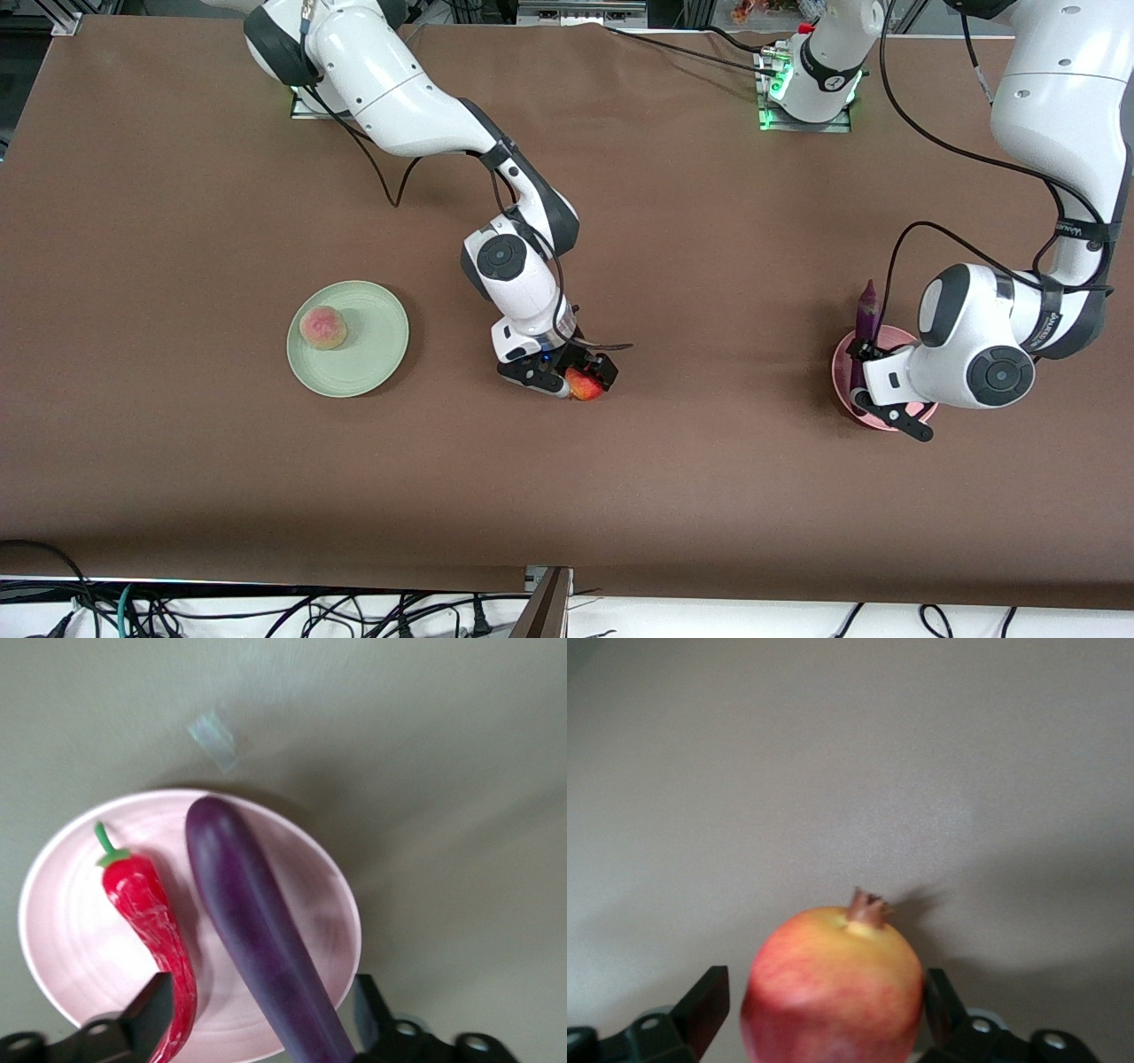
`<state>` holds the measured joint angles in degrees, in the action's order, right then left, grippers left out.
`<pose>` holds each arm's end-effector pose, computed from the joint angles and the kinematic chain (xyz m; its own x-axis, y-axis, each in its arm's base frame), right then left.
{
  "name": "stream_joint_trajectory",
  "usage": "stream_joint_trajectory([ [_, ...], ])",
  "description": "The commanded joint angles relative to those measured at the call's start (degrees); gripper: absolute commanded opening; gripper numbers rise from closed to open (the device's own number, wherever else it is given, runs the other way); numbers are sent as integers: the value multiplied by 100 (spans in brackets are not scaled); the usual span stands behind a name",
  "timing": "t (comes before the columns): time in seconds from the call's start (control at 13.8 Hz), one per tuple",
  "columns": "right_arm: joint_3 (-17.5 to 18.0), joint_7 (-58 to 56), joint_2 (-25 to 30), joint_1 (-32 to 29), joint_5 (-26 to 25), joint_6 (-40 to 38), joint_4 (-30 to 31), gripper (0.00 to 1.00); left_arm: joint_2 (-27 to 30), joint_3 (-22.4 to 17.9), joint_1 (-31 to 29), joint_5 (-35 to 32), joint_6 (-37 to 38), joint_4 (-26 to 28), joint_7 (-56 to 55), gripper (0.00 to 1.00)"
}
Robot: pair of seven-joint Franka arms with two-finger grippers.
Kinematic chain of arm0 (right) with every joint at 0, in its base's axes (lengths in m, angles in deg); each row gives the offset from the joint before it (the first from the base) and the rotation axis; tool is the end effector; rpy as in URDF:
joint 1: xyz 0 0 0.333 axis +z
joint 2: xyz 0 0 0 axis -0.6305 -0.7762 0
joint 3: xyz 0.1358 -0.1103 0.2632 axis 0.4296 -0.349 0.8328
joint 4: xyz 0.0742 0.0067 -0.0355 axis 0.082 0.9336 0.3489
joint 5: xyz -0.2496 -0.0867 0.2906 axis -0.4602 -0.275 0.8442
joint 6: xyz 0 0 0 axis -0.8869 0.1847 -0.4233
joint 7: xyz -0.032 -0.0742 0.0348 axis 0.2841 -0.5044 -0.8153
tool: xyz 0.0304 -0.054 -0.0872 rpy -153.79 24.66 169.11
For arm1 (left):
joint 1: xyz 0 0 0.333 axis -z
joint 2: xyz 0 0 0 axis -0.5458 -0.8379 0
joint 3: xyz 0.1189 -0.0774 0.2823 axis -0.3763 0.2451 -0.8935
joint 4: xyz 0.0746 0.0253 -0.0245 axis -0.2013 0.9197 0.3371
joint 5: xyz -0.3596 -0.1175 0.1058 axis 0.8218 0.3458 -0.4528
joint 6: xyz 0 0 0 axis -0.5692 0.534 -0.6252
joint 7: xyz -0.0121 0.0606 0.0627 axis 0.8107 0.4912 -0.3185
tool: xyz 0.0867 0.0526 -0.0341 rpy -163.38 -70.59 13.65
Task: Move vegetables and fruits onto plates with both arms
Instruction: 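Grasp the pomegranate with the right gripper while the left gripper places the eggplant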
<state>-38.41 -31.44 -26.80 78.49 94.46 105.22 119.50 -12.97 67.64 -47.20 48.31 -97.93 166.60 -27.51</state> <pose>0.6147 0.5082 0.1939 0.8953 -0.4251 0.1330 -0.3386 -0.8436 -0.4169 0.6794 -0.0027 0.2509 0.8312 -0.4907 -0.2613 -0.5003 -0.8652 0.0332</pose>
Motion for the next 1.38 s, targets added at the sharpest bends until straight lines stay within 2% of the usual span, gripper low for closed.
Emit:
stream_joint_trajectory([
  [0.0,-76,34,-138,67,-107,-12,-292,55,379,16,-21,-47,49,-232,96,100],
  [0.07,-76,-1,-85,58,-107,-126,-283,33,554,51,-12,-12,110,-277,79,100],
  [0.14,-76,-19,-67,24,-98,-240,-301,16,782,173,-20,93,146,-277,-9,100],
  [0.22,-76,-54,20,-12,-89,-389,-301,7,1054,218,-12,207,163,-277,-114,100],
  [0.29,-76,-194,186,-64,-80,-747,-301,6,1309,253,6,278,259,-286,-332,100],
  [0.43,-40,-798,607,-344,-19,-1669,-249,6,1671,428,85,375,889,-626,-851,100],
  [0.51,-40,-1324,862,-485,7,-2109,-39,6,1733,525,85,375,1432,-916,-1027,100],
  [0.58,-40,-1886,1239,-678,77,-2470,320,6,1777,622,85,375,1942,-1241,-1246,100],
  [0.72,-58,-3089,1871,-1152,166,-3015,1040,6,2249,632,137,558,2351,-1271,-1930,100],
  [0.8,-67,-3748,2180,-1381,175,-3219,1470,7,2609,449,320,656,2326,-992,-2343,100],
  [0.87,-75,-4381,2583,-1635,166,-3134,2127,7,3004,-14,531,1048,2047,-606,-2547,100],
  [0.94,-110,-5049,2935,-1942,175,-2854,2786,8,3478,-611,812,1574,1522,24,-2576,100],
  [1.01,-119,-5734,3217,-2215,175,-2599,3376,10,3909,-1165,1189,1719,1021,709,-2428,100],
  [1.09,-120,-6019,3368,-2427,175,-2318,3825,10,4105,-1327,1323,1772,755,1107,-2261,100],
  [1.16,-111,-6109,3422,-2542,183,-2063,4126,19,4098,-1337,1324,1790,752,1138,-2172,100],
  [1.23,-111,-6119,3422,-2552,183,-1913,4268,23,4011,-1346,1324,1799,709,1120,-2206,100],
  [1.3,-119,-6119,3370,-2552,192,-1789,4356,48,3879,-1346,1315,1790,700,1103,-2120,100],
])
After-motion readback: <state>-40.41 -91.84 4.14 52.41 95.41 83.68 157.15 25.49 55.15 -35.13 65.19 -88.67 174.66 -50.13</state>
